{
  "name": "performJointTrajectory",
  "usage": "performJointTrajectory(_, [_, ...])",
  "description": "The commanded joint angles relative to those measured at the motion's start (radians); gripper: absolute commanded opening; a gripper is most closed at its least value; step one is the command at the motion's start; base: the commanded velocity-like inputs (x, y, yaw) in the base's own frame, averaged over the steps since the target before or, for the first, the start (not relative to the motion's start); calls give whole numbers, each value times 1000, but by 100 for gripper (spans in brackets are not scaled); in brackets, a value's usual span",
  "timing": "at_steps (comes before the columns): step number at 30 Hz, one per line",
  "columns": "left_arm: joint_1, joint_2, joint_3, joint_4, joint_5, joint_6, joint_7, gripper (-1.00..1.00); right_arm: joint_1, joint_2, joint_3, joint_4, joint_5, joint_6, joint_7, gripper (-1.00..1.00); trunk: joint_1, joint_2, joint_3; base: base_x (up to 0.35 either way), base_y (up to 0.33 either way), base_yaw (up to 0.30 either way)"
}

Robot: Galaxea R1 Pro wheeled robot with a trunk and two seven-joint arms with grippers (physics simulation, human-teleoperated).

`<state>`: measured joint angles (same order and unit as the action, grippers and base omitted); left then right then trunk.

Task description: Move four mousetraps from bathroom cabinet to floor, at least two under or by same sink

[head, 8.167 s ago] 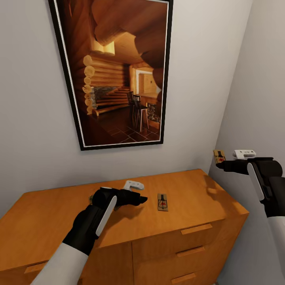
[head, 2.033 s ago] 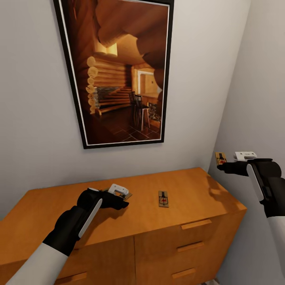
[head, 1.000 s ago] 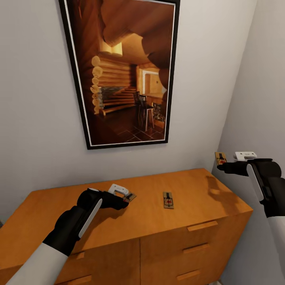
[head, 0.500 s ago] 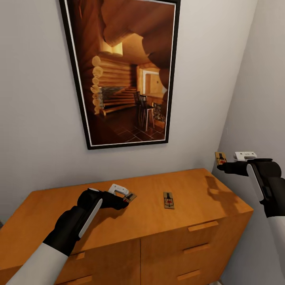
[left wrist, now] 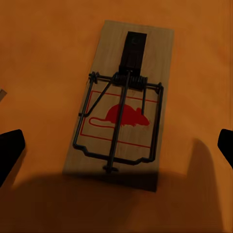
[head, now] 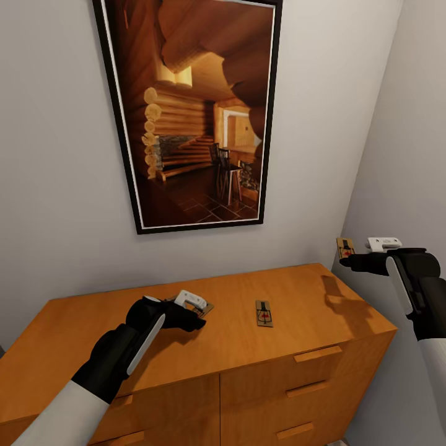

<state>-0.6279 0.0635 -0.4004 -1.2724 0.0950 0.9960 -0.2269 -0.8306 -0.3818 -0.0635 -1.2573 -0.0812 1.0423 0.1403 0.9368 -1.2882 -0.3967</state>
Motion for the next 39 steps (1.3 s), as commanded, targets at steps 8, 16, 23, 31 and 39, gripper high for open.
performJointTrajectory(8, [-1, 6, -10, -2, 9, 4, 1, 100, -1, 0, -1, -1, -12, 5, -4, -100, 0, -1, -1, 0, 0, 0])
performJointTrajectory(16, [-1, 8, -12, -5, 8, 4, 0, 100, -1, 0, -1, 1, -12, 5, -4, -100, 0, -1, -1, 0, 0, 0])
performJointTrajectory(23, [-1, 8, -12, -5, 8, 4, 0, 100, -1, 0, -1, 16, -12, 5, -4, -100, 0, -1, -1, 0, 0, 0])
performJointTrajectory(31, [-1, 9, -13, -1, 8, 3, 0, 100, -1, 0, -1, 37, -12, 5, -4, -100, 0, -1, -1, 0, 0, 0])
performJointTrajectory(39, [-1, 14, -12, -2, 6, 3, 0, 100, -1, 0, -1, 40, -12, 5, -4, -100, 0, -1, -1, 0, 0, 0])
